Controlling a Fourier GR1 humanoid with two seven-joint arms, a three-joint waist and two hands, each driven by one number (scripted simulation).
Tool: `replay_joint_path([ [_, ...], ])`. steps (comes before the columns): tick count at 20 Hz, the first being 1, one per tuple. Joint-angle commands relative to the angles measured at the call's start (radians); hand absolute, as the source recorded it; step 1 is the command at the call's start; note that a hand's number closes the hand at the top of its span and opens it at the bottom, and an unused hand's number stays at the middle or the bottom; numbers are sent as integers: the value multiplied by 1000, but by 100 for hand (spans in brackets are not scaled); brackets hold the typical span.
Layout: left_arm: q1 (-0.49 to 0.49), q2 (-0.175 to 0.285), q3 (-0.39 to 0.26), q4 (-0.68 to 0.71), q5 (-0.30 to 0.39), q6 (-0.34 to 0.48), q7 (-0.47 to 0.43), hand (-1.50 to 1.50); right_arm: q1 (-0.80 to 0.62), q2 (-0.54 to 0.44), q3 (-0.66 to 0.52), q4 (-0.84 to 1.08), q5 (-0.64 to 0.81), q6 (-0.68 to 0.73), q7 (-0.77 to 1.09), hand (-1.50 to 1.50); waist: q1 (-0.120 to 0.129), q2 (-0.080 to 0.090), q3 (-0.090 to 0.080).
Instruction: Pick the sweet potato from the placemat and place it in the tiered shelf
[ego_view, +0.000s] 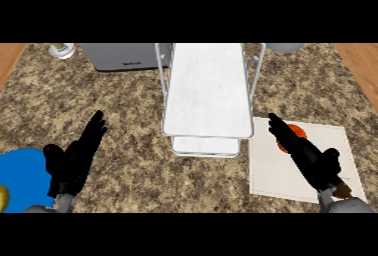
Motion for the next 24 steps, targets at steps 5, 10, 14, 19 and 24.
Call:
replay_joint_path([
  [5,44,62,1,60,-47,-26,-29,0,-4,-363,-269,-119,313,-217,-157,-150,-39,-34,-28],
  [10,75,55,-12,113,-35,-93,-101,0,147,-408,-493,-48,350,-413,-279,150,-18,-10,-20],
  [14,66,57,-4,126,-29,-151,-126,0,355,-362,-510,-107,224,-244,-553,-150,28,-6,-20],
  [19,21,46,32,223,-31,-199,-180,0,478,-370,-431,-290,369,-240,-560,-150,42,-2,-23],
  [24,9,-1,-8,221,-75,-162,-168,0,624,-393,-314,-534,585,-259,-240,-150,44,-1,-26],
])
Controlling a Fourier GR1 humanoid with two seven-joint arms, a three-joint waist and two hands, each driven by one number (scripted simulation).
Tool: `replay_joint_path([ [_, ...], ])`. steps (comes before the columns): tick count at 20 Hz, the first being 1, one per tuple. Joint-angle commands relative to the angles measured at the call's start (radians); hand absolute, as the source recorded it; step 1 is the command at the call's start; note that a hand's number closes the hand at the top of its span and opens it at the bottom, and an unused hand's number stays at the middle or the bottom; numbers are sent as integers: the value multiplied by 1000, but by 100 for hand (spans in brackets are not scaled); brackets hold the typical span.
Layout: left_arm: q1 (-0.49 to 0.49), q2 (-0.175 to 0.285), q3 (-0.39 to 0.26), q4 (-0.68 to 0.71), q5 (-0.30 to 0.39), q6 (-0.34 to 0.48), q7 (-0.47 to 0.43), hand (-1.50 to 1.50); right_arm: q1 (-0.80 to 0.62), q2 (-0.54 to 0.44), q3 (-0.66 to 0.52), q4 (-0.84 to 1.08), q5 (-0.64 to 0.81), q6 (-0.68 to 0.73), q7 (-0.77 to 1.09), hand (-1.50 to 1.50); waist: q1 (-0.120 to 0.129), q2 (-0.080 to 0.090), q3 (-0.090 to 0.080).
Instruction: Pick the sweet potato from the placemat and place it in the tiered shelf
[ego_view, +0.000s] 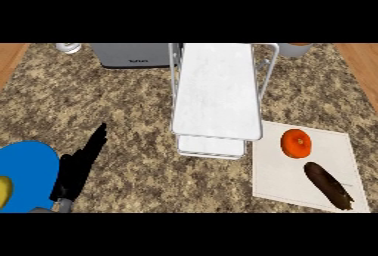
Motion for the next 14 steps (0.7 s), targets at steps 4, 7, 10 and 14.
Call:
replay_joint_path([
  [4,10,5,10,4,-1,-16,-21,0,139,-113,12,-167,400,-48,336,-150,8,2,-6],
  [7,4,6,3,19,-6,-30,-26,0,151,-113,5,-194,610,-70,496,-150,10,7,-7],
  [10,-15,1,1,-11,-16,-10,1,0,140,-81,32,-236,811,-50,661,-150,29,7,-4],
  [14,-50,-26,-9,23,-24,-26,0,0,70,47,252,-280,1074,49,854,-150,52,13,0],
])
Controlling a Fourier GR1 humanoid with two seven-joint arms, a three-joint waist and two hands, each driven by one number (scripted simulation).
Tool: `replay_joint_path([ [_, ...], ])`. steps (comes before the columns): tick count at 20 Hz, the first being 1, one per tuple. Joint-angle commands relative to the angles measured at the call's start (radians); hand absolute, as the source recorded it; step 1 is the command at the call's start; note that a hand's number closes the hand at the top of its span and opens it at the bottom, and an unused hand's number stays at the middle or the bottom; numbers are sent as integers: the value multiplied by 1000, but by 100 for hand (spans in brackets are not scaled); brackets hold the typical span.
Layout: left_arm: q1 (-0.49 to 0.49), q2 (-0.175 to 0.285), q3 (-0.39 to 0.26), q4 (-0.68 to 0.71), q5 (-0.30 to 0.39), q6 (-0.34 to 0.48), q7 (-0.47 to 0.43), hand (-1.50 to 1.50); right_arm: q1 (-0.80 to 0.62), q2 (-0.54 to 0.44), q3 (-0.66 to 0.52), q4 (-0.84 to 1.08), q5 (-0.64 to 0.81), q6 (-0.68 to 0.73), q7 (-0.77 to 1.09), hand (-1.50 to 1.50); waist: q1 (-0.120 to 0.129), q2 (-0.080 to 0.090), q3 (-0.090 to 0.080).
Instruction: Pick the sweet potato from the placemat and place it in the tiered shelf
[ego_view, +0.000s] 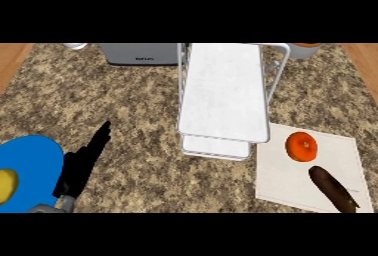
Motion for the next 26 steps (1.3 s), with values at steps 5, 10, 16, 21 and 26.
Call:
replay_joint_path([
  [5,-49,-27,-6,4,-6,-23,48,0,-173,250,393,47,429,262,327,-150,22,2,4],
  [10,8,1,49,-2,-6,-52,0,0,-309,390,412,195,499,344,415,-150,10,-3,5],
  [16,28,-30,80,-52,-46,-65,56,0,-280,477,471,259,595,300,482,-150,0,-5,5],
  [21,24,-67,93,-19,-86,-72,23,0,-290,445,410,312,634,268,482,-150,-2,-4,5],
  [26,3,-80,124,-49,-102,-101,86,0,-352,470,371,408,655,234,470,-150,0,-4,6],
])
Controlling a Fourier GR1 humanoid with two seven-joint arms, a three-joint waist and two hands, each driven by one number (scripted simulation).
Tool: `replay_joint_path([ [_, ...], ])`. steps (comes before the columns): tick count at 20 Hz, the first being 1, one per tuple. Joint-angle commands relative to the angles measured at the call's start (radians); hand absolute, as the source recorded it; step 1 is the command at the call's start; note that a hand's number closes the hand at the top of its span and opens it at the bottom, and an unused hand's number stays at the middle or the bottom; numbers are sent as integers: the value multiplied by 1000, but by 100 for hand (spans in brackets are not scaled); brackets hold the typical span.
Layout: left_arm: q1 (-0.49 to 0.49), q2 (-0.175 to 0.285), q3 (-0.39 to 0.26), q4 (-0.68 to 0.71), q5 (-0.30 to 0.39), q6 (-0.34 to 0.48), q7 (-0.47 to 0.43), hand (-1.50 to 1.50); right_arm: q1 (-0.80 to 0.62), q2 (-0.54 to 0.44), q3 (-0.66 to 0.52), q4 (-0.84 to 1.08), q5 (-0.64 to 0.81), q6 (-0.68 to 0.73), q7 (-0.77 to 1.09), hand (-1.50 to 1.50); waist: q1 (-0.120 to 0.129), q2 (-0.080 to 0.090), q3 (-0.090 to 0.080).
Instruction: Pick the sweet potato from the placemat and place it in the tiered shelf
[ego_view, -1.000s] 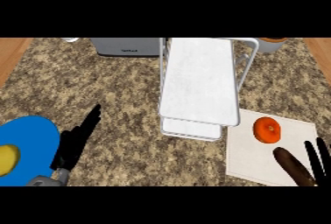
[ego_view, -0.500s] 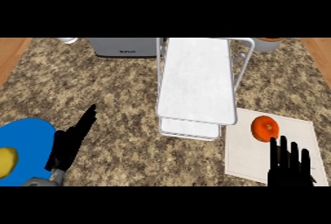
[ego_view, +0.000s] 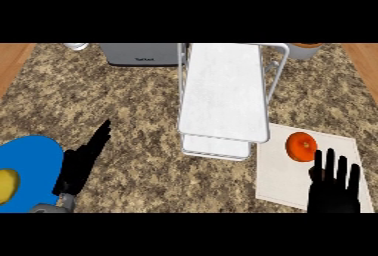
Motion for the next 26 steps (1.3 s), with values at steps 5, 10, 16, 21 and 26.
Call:
replay_joint_path([
  [5,1,-38,27,41,-57,-22,-26,0,-43,-34,-104,104,-24,-43,-56,-150,0,2,3],
  [10,-14,-46,74,83,-48,-72,-54,0,-42,8,-97,153,7,-81,-37,-150,-1,3,3],
  [16,37,-109,28,2,-121,-12,-17,0,-103,10,-125,183,5,-32,-72,-150,1,2,3],
  [21,4,-67,92,-4,-103,-75,30,0,-140,28,-147,253,7,-47,-87,-150,2,2,3],
  [26,17,-121,63,1,-132,-37,16,0,-147,-10,-111,277,11,-39,-159,150,4,3,3],
])
